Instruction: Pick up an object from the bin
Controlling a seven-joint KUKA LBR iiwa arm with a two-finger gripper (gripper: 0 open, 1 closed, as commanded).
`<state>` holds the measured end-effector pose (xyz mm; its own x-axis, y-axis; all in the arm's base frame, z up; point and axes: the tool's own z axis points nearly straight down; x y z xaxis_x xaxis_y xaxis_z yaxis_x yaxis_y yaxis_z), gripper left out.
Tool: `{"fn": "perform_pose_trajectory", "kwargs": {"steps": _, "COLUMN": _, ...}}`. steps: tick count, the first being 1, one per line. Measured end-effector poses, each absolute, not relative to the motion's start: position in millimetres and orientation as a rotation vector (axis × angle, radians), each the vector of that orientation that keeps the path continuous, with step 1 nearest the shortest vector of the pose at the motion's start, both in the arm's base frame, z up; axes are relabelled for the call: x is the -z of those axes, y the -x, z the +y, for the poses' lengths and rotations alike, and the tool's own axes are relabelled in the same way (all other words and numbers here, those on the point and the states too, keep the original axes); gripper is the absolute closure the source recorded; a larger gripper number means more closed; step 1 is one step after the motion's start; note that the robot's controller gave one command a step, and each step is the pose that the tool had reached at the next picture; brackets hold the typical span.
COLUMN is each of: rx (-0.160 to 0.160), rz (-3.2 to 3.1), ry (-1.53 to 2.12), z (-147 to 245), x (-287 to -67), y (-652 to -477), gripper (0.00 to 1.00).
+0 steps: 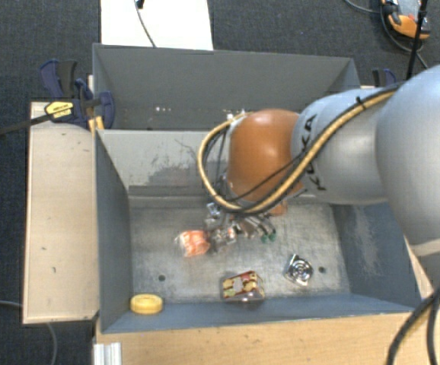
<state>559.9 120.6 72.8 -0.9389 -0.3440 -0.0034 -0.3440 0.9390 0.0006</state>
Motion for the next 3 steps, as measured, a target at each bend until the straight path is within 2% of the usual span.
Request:
{"fn": "perform_pose_trajectory", "kwargs": {"steps": 1, "rx": -0.002, "rz": 3.084, "ry": 0.587, "z": 138, "x": -187, "y": -542.6, "gripper": 1.0}}
{"fn": "perform_pose_trajectory", "kwargs": {"steps": 2, "rx": -0.002, "rz": 3.085, "ry": 0.584, "z": 138, "x": -187, "y": -542.5, "gripper": 1.0}}
{"fn": "perform_pose_trajectory", "kwargs": {"steps": 3, "rx": -0.001, "rz": 3.085, "ry": 0.602, "z": 144, "x": -224, "y": -532.4, "gripper": 1.0}}
